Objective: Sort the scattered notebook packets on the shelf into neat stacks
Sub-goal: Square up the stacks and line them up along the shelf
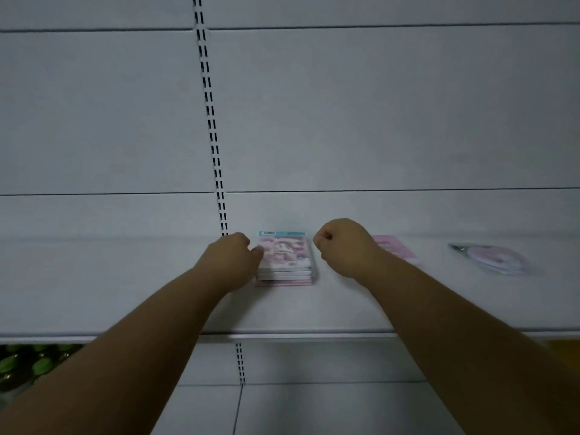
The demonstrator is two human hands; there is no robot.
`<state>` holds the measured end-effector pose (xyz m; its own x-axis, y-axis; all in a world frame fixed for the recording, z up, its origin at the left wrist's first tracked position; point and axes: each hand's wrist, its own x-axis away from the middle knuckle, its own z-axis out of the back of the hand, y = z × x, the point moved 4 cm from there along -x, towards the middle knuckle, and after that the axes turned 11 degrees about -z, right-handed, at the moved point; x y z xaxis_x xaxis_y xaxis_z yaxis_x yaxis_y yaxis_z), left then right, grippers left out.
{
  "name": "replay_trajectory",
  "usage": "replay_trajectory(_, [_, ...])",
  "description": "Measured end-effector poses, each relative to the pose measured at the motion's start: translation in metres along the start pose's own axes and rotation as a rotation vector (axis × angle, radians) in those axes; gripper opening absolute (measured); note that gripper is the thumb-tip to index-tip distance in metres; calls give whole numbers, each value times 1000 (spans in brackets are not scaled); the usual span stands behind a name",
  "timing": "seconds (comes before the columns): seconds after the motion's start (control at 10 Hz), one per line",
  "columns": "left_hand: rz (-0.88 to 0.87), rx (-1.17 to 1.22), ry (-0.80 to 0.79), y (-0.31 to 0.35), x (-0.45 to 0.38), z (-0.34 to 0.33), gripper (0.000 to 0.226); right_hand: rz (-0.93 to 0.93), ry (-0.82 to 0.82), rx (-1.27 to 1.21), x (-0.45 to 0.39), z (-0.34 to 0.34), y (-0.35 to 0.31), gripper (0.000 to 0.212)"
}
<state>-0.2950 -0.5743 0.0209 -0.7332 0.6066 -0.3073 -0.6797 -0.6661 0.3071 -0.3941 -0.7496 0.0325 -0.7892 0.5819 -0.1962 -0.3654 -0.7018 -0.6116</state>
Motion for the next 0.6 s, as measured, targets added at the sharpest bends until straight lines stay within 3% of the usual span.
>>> replay_trajectory(0.1, [40,170,-111,-12,-7,-2,41,-254,-75,-213,-13,-21,-2,16])
replay_trajectory(0.2, [190,413,-101,-14,-6,0,34,-434,-77,-426,-18,-32,3,16])
replay_trajectory(0.3, [87,276,-161,-10,-10,-2,30,-476,-93,-500,-20,-34,5,12])
replay_trajectory(0.4, [131,521,-64,-12,-14,-11,31,-455,-97,-470,-19,-36,4,7])
replay_trajectory(0.6, [67,546,-59,-13,-16,-12,33,-453,-50,-308,-17,-34,2,24])
